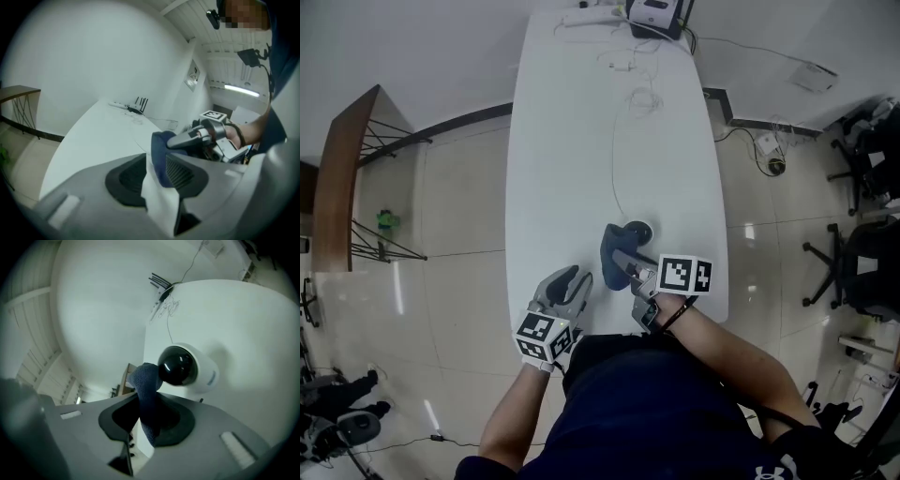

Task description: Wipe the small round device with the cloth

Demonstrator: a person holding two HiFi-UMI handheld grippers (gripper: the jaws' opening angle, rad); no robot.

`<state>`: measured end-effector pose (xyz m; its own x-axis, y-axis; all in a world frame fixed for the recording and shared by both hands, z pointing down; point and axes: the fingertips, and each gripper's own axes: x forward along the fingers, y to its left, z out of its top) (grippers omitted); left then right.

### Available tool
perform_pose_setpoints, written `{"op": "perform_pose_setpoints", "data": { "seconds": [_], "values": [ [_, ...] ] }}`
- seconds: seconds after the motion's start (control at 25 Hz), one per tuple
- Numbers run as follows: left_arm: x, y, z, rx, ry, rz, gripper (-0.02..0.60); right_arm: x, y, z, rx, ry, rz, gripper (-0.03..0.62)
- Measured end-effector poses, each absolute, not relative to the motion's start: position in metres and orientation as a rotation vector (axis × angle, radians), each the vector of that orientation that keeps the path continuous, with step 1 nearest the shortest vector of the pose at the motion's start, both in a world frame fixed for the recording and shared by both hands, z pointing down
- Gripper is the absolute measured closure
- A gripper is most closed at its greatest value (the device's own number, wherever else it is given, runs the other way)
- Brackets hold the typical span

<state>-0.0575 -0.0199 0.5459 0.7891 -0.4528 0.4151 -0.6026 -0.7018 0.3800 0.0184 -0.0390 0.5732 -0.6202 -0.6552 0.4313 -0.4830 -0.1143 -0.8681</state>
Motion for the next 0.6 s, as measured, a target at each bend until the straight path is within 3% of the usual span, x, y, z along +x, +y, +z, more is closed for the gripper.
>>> {"op": "perform_pose_setpoints", "data": {
  "seconds": [0.32, 0.6],
  "values": [
    [-0.001, -0.015, 0.544, 2.550, -0.635, 0.465, 0.460, 0.084, 0.019, 0.616, -1.728, 2.489, -1.683, 0.517],
    [-0.004, -0.010, 0.536, 2.560, -0.637, 0.453, 0.465, 0.137, -0.016, 0.570, -1.951, 2.529, -1.359, 0.517]
  ]
}}
